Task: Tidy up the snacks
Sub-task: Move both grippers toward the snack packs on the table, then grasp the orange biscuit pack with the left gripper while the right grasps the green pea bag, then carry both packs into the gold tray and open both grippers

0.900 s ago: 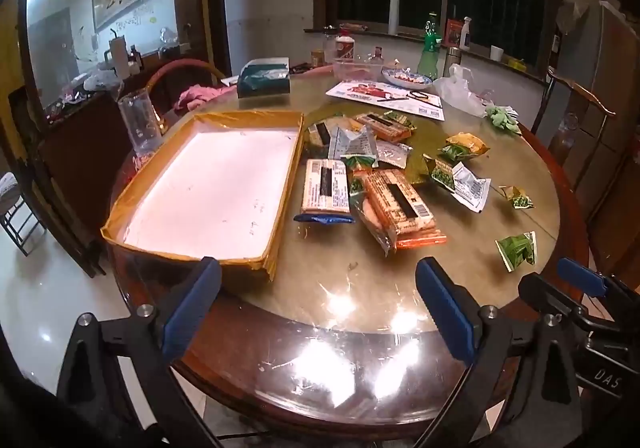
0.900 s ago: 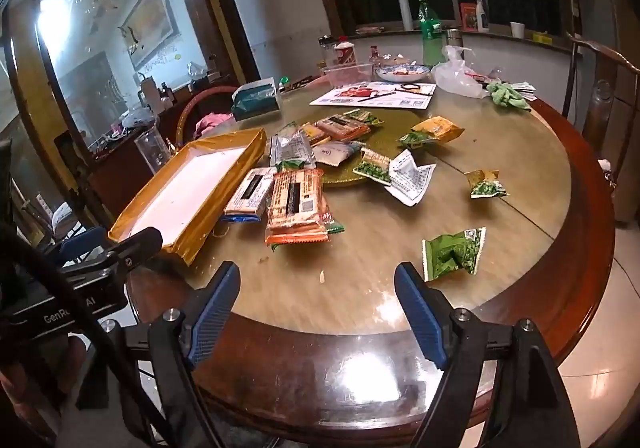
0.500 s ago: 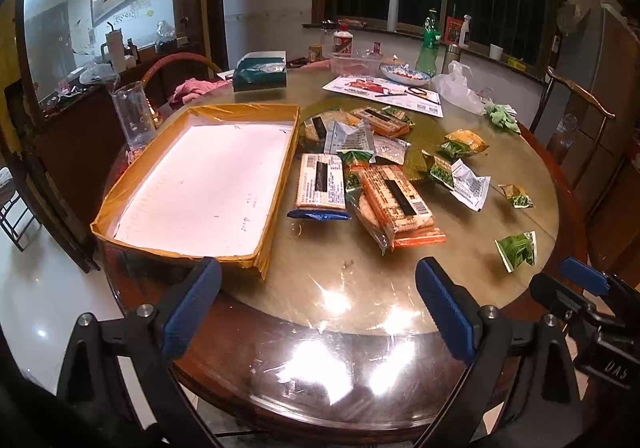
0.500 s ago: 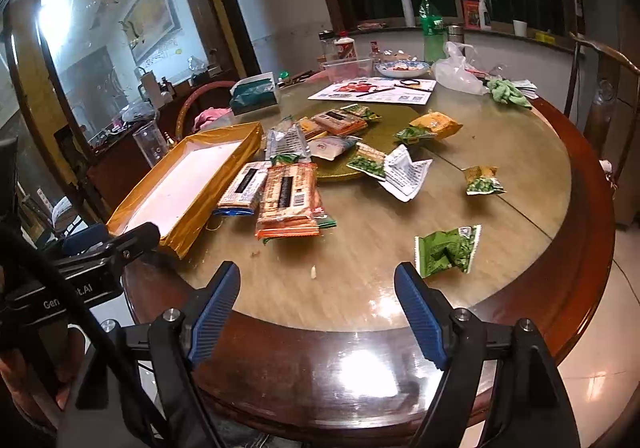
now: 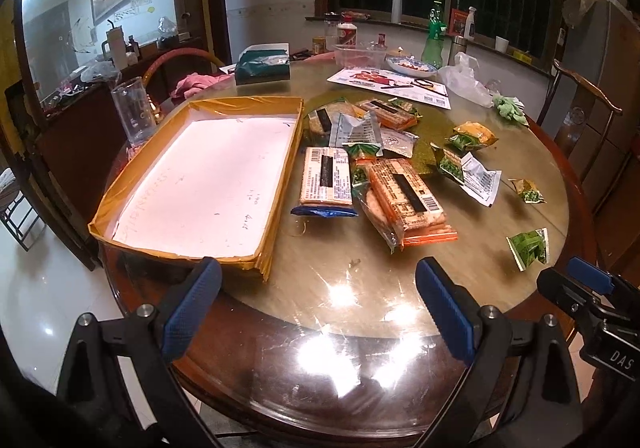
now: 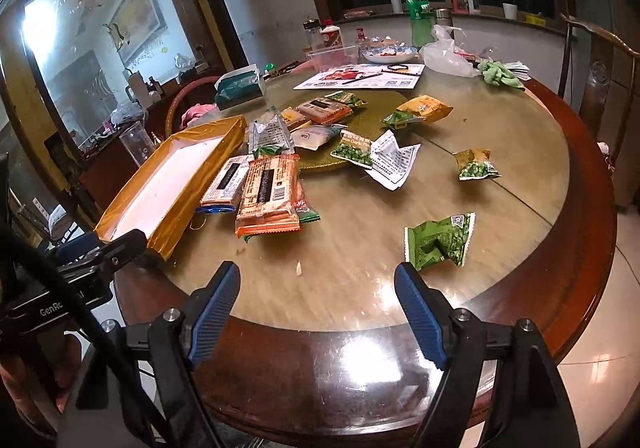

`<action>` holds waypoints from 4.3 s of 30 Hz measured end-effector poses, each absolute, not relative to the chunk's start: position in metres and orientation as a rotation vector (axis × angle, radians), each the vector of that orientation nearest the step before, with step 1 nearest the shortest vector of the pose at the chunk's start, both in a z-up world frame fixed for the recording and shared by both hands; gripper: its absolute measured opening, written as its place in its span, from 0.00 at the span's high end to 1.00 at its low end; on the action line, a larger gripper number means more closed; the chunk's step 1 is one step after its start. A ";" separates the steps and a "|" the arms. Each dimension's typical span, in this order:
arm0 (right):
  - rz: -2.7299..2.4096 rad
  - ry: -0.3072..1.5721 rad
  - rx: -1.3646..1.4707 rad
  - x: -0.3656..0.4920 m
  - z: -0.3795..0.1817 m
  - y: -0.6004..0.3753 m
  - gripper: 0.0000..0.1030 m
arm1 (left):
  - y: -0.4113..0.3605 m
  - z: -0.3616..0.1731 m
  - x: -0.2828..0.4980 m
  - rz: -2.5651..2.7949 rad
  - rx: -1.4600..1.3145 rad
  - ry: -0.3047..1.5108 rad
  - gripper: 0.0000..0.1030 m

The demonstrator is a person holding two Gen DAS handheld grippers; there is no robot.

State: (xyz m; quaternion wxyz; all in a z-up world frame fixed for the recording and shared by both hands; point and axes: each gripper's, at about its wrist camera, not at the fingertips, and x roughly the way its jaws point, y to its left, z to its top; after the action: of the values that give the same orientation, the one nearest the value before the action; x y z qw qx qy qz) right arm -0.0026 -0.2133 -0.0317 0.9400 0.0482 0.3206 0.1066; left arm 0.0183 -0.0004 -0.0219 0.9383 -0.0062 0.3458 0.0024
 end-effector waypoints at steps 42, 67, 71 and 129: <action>-0.019 0.783 0.024 0.075 -0.092 -0.254 0.58 | -0.077 -0.071 0.159 -0.076 0.121 0.999 0.21; 0.187 0.750 0.165 0.055 -0.070 -0.221 0.60 | 0.003 -0.027 0.092 -0.212 -0.167 0.880 0.43; 0.256 0.705 0.131 0.051 -0.047 -0.187 0.60 | 0.039 -0.004 0.073 -0.176 -0.233 0.819 0.43; 0.542 0.710 0.161 0.055 -0.025 -0.100 0.30 | 0.097 0.004 0.074 -0.053 -0.209 0.764 0.17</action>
State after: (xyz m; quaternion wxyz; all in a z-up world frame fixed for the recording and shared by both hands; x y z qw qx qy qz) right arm 0.0553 -0.1003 -0.0252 0.8989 0.0778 0.3428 0.2616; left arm 0.0742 0.0965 0.0041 0.9223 -0.1016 0.3719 -0.0257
